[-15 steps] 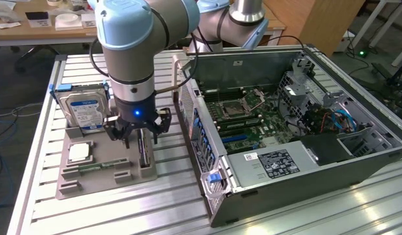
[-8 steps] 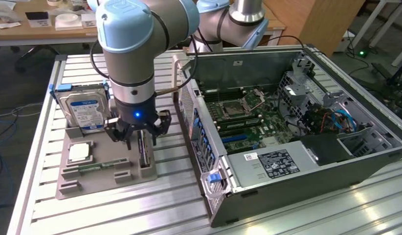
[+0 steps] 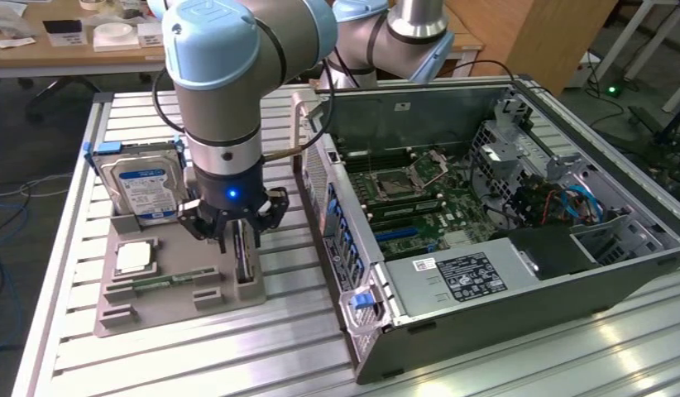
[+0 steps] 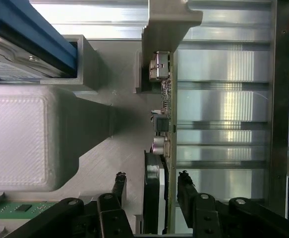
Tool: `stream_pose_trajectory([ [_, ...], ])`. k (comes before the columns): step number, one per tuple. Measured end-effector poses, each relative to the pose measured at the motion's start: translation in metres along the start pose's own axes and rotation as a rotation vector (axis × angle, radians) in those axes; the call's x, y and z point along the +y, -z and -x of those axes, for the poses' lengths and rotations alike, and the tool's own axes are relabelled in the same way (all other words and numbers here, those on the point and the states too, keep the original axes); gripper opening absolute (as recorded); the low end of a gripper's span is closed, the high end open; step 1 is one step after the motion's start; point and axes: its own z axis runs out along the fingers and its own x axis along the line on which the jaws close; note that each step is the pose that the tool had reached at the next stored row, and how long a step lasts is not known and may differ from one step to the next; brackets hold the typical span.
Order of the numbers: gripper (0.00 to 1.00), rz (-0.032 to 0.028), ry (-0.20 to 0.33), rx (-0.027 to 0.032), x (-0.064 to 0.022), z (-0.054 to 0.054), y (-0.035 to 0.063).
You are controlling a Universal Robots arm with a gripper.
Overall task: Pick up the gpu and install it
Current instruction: 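Pick up the gpu and move the gpu toward the slot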
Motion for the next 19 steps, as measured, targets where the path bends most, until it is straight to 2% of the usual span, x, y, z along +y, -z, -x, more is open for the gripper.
stream_pose_trajectory([
  [5, 0.52, -0.0001, 0.0, -0.0002, 0.0011, 0.0001, -0.0001],
  [6, 0.45, -0.0007, 0.0, -0.0001, 0.0023, 0.0, -0.0001],
  [16, 0.44, -0.0021, 0.0, 0.0, 0.0042, 0.0001, -0.0001],
  [17, 0.37, -0.0021, 0.0, 0.0, 0.0043, 0.0002, -0.0001],
  [19, 0.37, -0.0021, 0.0, 0.0, 0.0043, 0.0009, -0.0001],
])
